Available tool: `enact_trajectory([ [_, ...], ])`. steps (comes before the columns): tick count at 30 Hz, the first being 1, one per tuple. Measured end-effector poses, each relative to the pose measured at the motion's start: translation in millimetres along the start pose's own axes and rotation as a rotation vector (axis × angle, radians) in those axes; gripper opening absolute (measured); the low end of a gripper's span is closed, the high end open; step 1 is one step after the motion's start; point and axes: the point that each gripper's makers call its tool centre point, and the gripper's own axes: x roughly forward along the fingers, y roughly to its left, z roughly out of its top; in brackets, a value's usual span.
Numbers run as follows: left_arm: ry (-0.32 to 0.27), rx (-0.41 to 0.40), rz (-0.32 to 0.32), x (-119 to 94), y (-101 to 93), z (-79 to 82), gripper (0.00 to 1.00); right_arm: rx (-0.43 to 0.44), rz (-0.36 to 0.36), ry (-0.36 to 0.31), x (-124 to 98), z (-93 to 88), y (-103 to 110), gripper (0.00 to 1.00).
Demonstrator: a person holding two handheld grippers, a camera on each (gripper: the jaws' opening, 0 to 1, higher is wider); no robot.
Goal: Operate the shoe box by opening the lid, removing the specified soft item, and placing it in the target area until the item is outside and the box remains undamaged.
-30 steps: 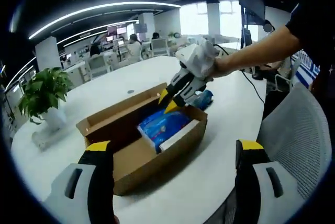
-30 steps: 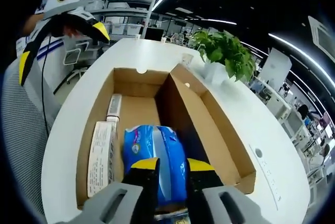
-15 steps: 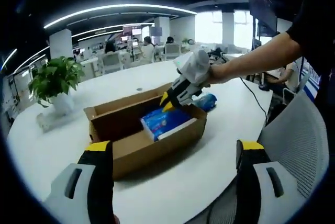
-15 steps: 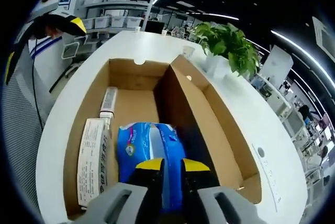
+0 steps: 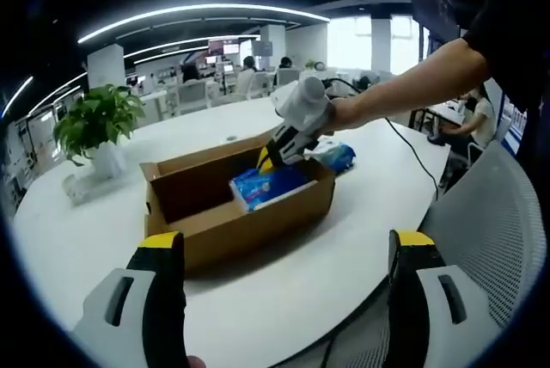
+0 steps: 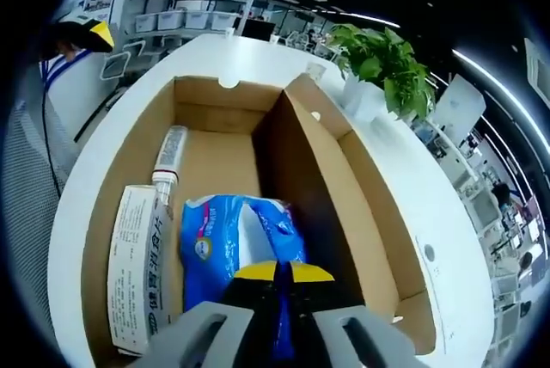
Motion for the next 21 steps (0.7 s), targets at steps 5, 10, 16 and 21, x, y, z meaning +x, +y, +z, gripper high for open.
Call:
enact_trajectory([
  [5, -0.018, 0.023, -0.009, 1.1, -6.0, 0.8, 0.99, -0.015, -0.005, 0.003, -1.4, 0.1, 0.0, 0.00],
  [10, -0.034, 0.029, -0.016, 1.1, -7.2, 3.0, 0.99, 0.003, -0.028, -0.024, -8.7, 6.7, -6.0, 0.00],
  [16, -0.039, 0.030, -0.025, 1.3, -8.9, 2.7, 0.99, -0.003, -0.031, -0.061, -21.1, 18.3, -4.2, 0.00],
  [21, -0.042, 0.025, -0.022, 0.9, -7.9, 2.8, 0.99, -0.029, -0.045, -0.095, -31.0, 31.2, -3.2, 0.00],
])
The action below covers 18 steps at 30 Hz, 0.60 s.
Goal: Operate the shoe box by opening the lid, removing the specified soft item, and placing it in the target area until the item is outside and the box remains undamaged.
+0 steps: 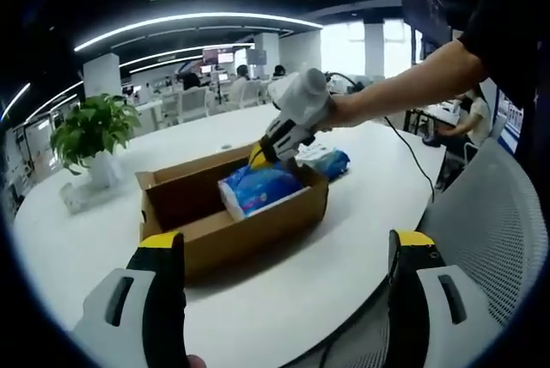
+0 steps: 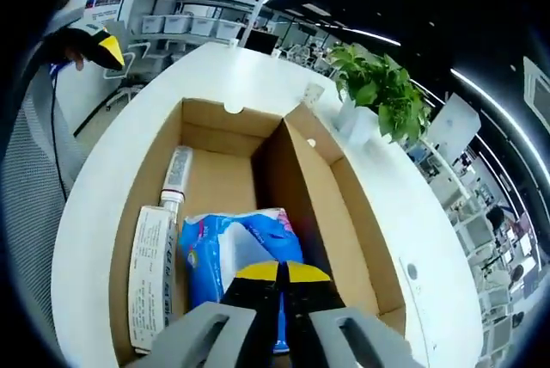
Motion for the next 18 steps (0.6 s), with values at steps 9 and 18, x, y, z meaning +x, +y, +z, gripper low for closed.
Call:
enact_trajectory([
  [9, -0.019, 0.012, 0.007, -1.6, 1.9, 3.7, 0.99, -0.023, -0.032, -0.051, -17.0, 23.1, -7.2, 0.00],
  [18, -0.008, 0.019, 0.002, -1.4, 1.2, 1.7, 0.99, -0.034, -0.071, -0.098, -39.7, 42.2, -19.3, 0.00],
])
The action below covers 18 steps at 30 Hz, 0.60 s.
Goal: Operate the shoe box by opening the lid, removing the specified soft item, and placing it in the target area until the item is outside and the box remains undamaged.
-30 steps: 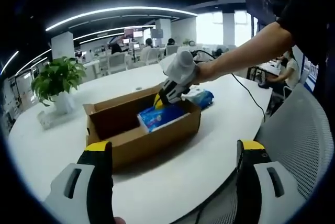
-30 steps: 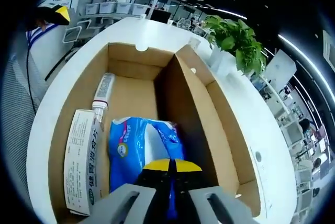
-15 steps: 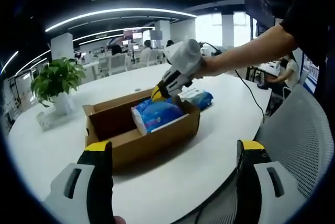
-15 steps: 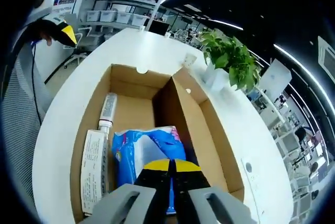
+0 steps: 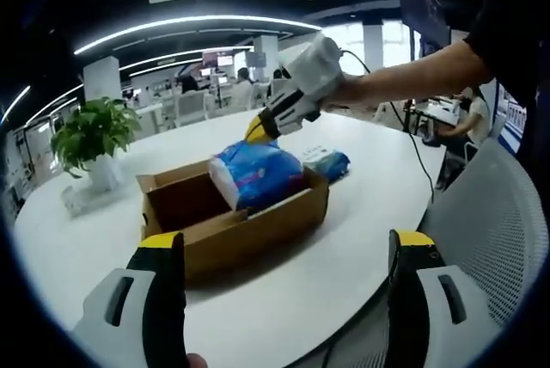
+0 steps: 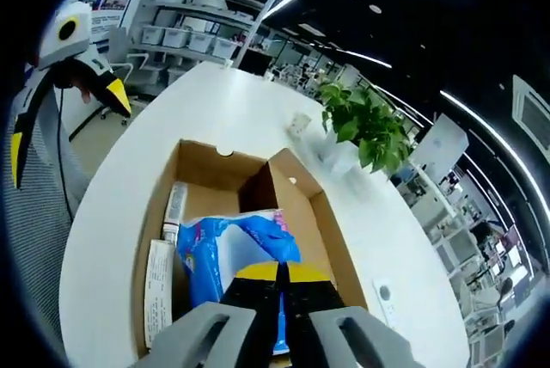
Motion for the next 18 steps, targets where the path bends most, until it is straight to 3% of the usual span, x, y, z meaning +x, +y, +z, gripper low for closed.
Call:
enact_trajectory([
  [18, 0.003, -0.004, 0.025, -0.9, 5.7, -1.2, 0.99, -0.018, -0.130, -0.056, -53.4, 15.1, -44.4, 0.00],
])
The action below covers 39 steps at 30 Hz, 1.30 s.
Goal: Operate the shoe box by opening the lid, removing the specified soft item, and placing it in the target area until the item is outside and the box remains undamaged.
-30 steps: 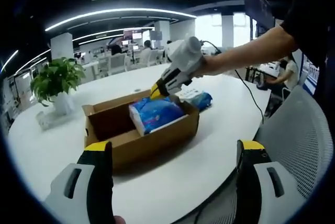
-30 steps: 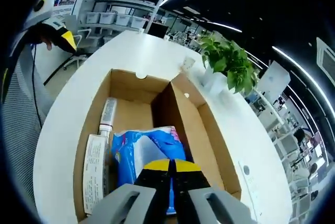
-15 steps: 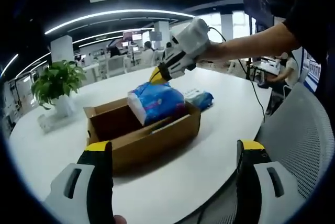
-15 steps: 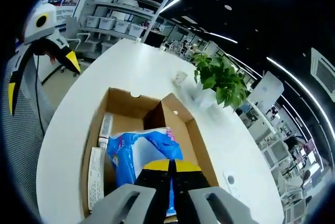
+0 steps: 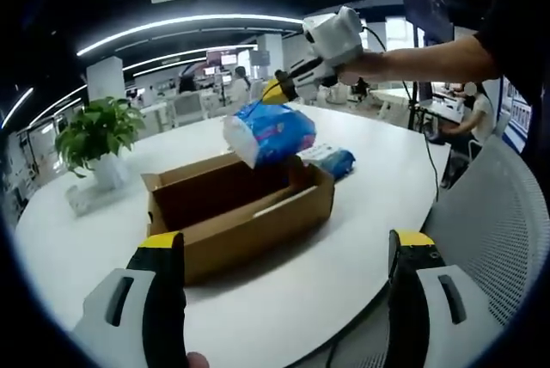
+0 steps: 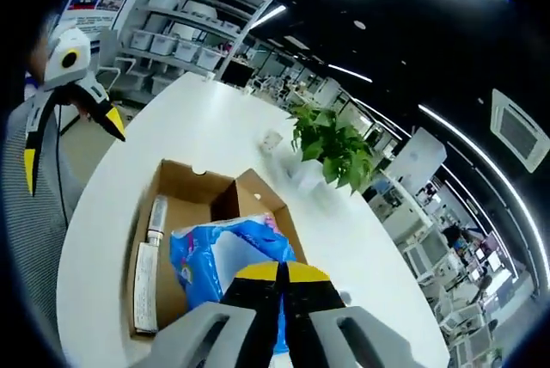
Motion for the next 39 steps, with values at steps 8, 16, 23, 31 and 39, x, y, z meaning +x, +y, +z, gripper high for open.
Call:
enact_trajectory([
  [8, -0.001, 0.007, 0.003, 0.2, 0.2, 0.3, 0.99, 0.012, -0.049, 0.017, -26.2, -16.5, -16.0, 0.00],
  [16, 0.008, 0.011, -0.011, 1.4, -2.6, -1.2, 0.99, 0.022, -0.096, 0.034, -46.9, -30.6, -26.8, 0.00],
  [23, 0.008, 0.008, -0.008, 1.2, -2.4, -1.1, 0.99, 0.034, -0.125, 0.056, -63.8, -48.4, -33.0, 0.00],
  [31, 0.013, -0.002, 0.004, 0.5, 1.3, -2.5, 0.99, 0.044, -0.159, 0.105, -88.3, -78.3, -40.2, 0.00],
  [39, 0.024, 0.011, -0.002, 1.3, -1.0, -4.5, 0.99, 0.066, -0.192, 0.155, -113.4, -111.1, -46.7, 0.00],
])
